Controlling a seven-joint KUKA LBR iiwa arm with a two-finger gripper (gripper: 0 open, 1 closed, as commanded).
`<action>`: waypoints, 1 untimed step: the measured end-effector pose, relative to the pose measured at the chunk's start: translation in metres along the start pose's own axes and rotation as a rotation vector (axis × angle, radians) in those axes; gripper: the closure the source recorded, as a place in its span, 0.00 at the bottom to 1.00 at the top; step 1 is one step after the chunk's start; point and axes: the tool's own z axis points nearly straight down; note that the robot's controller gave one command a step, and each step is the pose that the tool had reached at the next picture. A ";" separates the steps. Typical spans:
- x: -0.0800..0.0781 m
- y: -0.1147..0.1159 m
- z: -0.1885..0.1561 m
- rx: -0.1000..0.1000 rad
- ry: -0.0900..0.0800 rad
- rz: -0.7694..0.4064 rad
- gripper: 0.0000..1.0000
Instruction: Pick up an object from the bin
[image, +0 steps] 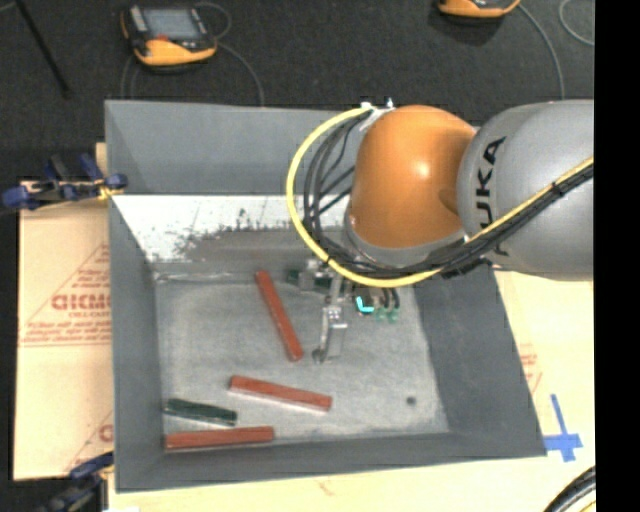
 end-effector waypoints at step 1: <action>-0.002 0.000 -0.004 -0.001 -0.008 0.002 0.00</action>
Offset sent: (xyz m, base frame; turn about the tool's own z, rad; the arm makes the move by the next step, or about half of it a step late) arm 0.0008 0.0059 -0.1473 -0.1279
